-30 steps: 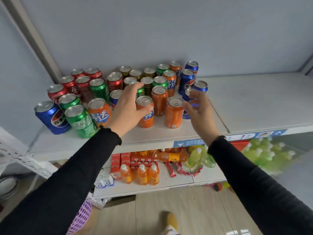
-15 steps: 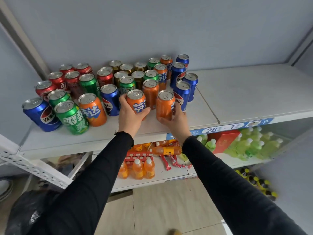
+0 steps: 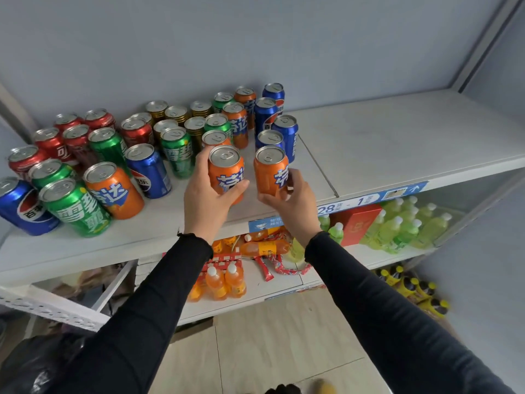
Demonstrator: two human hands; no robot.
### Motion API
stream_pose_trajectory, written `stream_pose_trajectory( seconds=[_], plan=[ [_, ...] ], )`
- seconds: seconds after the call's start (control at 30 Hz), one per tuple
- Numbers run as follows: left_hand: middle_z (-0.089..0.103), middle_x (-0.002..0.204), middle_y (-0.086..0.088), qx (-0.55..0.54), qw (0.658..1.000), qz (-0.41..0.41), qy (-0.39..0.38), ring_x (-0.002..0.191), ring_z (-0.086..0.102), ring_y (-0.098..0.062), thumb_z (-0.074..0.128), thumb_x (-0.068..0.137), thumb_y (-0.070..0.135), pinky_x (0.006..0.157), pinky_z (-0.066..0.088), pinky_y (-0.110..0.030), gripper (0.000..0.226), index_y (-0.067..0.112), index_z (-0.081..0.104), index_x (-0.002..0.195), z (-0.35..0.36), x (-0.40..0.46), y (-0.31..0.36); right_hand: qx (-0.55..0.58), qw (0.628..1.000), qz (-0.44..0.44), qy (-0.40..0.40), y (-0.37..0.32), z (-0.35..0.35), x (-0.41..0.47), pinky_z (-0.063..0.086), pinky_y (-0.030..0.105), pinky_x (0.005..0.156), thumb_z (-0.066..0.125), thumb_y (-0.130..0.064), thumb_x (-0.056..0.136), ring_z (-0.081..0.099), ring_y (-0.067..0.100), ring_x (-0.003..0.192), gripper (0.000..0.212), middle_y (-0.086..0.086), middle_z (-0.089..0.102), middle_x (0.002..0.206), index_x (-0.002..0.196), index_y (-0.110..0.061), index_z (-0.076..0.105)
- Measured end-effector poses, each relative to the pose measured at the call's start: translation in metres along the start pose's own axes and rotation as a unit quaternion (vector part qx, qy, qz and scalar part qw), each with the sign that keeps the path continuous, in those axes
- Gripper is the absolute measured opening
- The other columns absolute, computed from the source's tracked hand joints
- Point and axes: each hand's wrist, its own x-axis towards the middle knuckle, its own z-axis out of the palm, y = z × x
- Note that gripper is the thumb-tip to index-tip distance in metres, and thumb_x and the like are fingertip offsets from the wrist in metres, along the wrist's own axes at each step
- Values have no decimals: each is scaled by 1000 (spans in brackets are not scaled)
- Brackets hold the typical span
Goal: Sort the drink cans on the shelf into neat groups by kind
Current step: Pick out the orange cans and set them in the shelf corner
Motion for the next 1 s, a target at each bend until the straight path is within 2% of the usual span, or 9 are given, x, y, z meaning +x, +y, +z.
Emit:
stream_pose_trajectory(
  seconds=[0.13,0.23,0.33,0.47,0.57,0.63,0.73,0.9,1.0],
  plan=[
    [52,139,11,-34,999,17,-29,119,56,1,84,76,39,95,53,-23,81,28,39,143,55,4,37,19,999,14,46,21,-68,9,46,18,78,80,-48,76,58,10,104,66,-4,62,116,130,-26,49],
    [53,139,7,-48,997,30,-54,122,57,-5,84,76,40,98,54,-32,82,27,40,143,115,5,64,15,996,19,81,47,-130,20,50,25,81,79,-53,75,58,13,106,68,-3,63,116,131,-28,50],
    [52,141,5,-70,994,23,-82,124,57,-9,84,75,42,99,54,-38,82,30,39,143,185,6,92,12,994,19,110,79,-200,31,50,25,81,79,-52,74,59,12,104,66,-4,64,114,132,-30,53],
    [58,132,8,-94,991,17,-88,115,61,-10,87,71,37,95,55,-41,78,32,44,136,280,6,143,7,993,9,120,116,-296,50,52,28,81,77,-48,77,60,14,101,54,-7,66,109,124,-33,56],
    [61,126,10,-102,990,11,-92,108,63,-6,88,71,33,92,56,-34,75,31,46,133,346,6,182,13,993,7,119,136,-363,68,48,16,71,80,-35,80,62,2,88,45,-7,68,102,118,-31,55],
    [62,123,11,-112,989,3,-101,106,64,-5,88,72,31,90,55,-28,73,31,47,132,383,11,203,16,993,16,120,148,-402,83,44,7,65,82,-31,79,60,-6,82,50,-8,68,99,122,-25,57],
    [63,119,13,-127,985,-15,-115,102,65,-3,87,72,28,87,54,-23,69,31,49,130,432,26,226,10,992,35,125,167,-446,113,41,3,60,84,-29,75,59,-12,77,56,-11,67,97,123,-19,57],
    [63,112,20,-120,983,-16,-139,99,64,3,87,70,26,86,53,-24,66,36,50,124,505,69,243,-11,990,58,127,198,-499,172,40,6,58,84,-33,73,62,0,84,56,-9,67,101,119,-21,55],
    [64,113,21,-113,982,-14,-151,101,63,3,88,69,28,88,54,-25,68,37,50,124,545,102,244,-23,990,66,120,217,-521,218,43,18,61,84,-33,72,64,7,83,54,-9,66,97,115,-21,53]
  ],
)
